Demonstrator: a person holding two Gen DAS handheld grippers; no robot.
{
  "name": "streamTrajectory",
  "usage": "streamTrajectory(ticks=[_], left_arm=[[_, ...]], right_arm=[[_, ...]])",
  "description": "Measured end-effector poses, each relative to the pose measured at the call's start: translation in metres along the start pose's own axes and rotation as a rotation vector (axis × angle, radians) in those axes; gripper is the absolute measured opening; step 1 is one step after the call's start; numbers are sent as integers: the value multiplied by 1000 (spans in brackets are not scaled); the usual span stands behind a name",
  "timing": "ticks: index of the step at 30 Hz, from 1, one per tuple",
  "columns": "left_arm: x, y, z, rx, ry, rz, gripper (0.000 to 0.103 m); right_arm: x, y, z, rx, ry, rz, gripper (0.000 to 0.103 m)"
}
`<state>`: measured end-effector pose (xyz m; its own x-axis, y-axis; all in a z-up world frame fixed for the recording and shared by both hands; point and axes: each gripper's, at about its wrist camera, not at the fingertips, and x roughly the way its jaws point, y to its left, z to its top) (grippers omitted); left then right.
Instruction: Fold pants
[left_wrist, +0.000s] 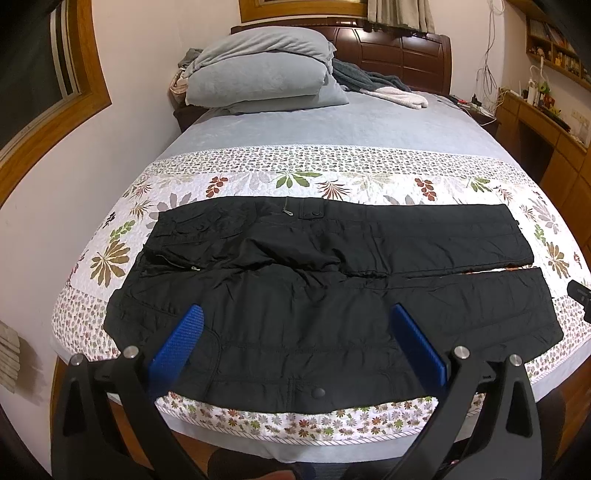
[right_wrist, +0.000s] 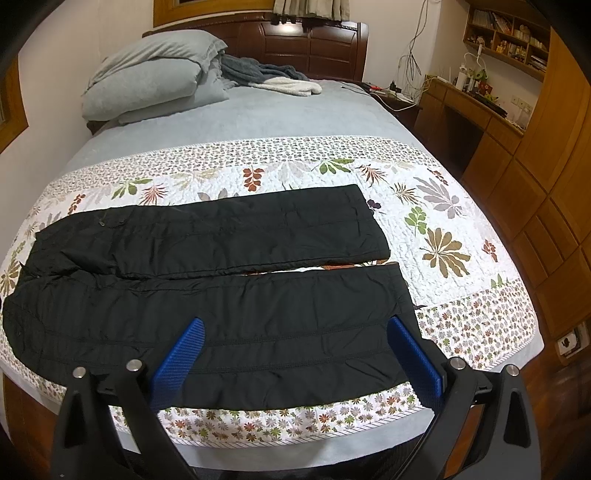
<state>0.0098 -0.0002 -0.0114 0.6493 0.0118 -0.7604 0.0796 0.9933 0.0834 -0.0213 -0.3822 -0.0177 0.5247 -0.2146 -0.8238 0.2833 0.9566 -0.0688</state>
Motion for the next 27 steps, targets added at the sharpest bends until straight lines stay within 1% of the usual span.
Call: streamTrajectory(ticks=[27], left_arm=[[5, -2, 5, 7, 7, -1, 101]], right_arm=[[9, 3, 3, -7, 5, -4, 100]])
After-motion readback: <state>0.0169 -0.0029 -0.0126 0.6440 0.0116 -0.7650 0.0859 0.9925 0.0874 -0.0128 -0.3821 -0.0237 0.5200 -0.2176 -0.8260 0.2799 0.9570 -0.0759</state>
